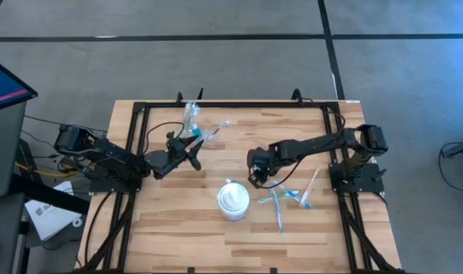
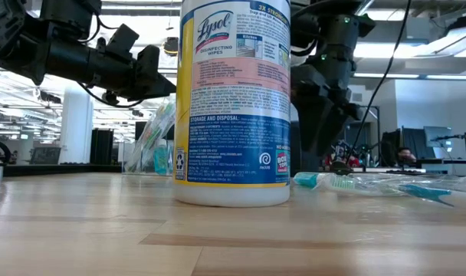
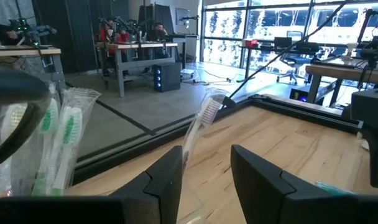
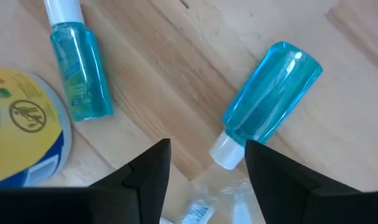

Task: Pick & Place toothbrushing station
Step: Put the right blue mouthwash into the transparent organizer

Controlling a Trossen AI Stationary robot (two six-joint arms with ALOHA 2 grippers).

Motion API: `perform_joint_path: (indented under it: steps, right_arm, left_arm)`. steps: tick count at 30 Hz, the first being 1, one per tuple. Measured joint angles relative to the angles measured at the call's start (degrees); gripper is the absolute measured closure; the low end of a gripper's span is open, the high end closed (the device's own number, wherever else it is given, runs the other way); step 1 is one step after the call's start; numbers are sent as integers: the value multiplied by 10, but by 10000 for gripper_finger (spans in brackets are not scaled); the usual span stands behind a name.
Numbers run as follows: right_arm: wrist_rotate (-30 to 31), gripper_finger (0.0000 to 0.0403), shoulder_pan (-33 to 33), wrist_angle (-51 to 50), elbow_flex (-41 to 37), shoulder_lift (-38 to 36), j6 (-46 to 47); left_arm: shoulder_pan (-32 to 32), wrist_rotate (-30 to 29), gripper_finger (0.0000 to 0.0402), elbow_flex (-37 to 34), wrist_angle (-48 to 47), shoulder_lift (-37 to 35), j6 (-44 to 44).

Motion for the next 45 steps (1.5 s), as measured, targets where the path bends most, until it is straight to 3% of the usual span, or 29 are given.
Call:
perform_joint_path:
  steps: [19, 38, 45]
  right_arm:
    - [-1, 200, 27, -22, 0, 0, 160]
    - [27, 202, 37, -17, 0, 0, 178]
    - [18, 202, 38, -9, 2, 42, 189]
  left_arm:
    - [0, 0, 270, 0, 0, 0, 0]
    - [0, 0, 270, 0, 0, 0, 0]
    - [-1, 0, 270, 0, -1, 0, 0]
